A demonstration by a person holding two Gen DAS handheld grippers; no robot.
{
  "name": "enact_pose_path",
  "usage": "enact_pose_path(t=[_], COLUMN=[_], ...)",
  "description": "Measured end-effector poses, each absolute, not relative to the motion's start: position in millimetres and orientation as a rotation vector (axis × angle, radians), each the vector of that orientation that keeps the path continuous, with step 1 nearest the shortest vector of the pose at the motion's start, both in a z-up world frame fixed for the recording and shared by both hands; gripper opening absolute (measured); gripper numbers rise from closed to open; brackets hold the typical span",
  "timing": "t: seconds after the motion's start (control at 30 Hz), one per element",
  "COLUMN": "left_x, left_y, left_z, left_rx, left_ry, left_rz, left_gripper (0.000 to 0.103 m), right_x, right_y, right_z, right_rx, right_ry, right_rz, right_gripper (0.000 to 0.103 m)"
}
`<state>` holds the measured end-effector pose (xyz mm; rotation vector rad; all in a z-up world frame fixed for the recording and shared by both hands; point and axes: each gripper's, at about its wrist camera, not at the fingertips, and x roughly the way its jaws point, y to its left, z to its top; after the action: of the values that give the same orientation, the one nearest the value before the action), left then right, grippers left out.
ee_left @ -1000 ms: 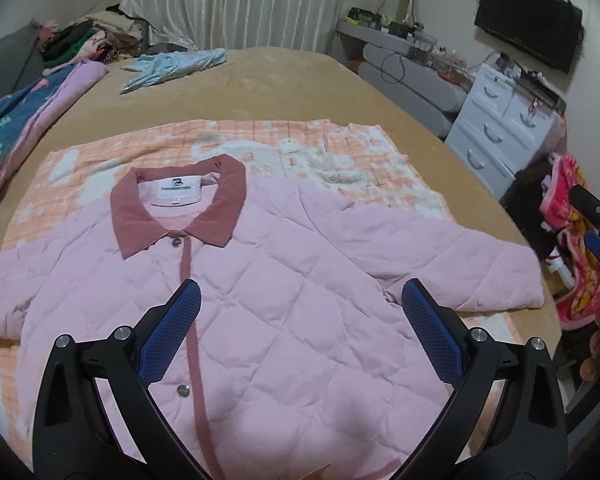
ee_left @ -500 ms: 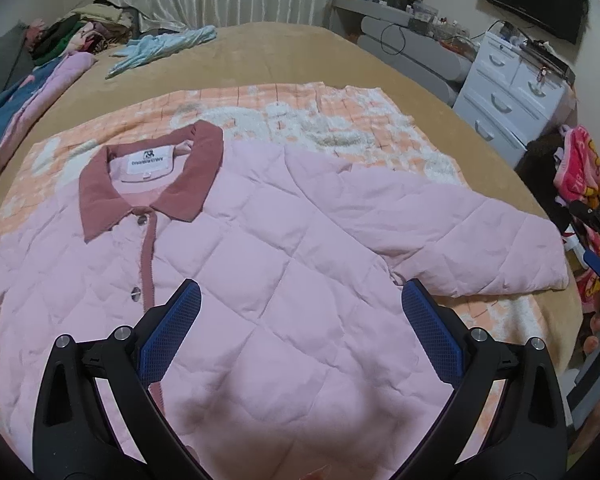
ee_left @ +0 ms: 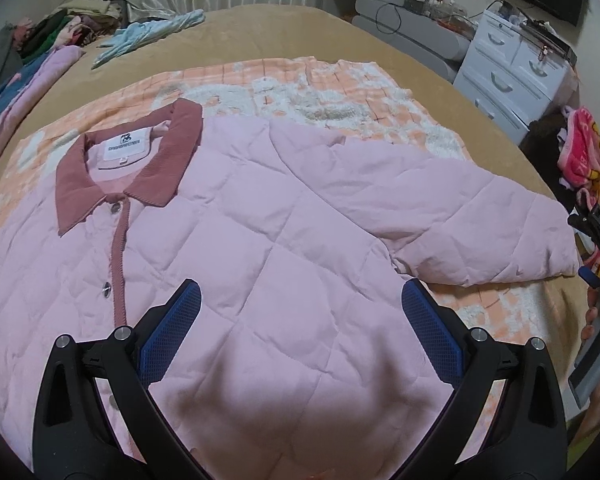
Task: Fold large clothes
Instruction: 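Close the right gripper on the ribbed sleeve cuff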
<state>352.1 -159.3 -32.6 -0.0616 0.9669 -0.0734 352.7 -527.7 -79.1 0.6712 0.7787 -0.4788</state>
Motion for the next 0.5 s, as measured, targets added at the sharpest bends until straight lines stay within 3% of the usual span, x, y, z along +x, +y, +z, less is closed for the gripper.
enact_pose_path(t=[0.33, 0.5], left_x=[373, 379], left_y=[-160, -156], left_z=[-46, -49], left_rx=[-0.046, -0.038], left_ry=[0.998, 0.984], left_rz=[-0.075, -0.061], left_gripper=[0.094, 0.094], right_x=[366, 364], right_y=[-562, -576], right_z=[-136, -145], right_rx=[0.926, 1.022], right_ry=[0.832, 0.718], right_rz=[-0.488, -0.453], right_gripper=[0.099, 0.097])
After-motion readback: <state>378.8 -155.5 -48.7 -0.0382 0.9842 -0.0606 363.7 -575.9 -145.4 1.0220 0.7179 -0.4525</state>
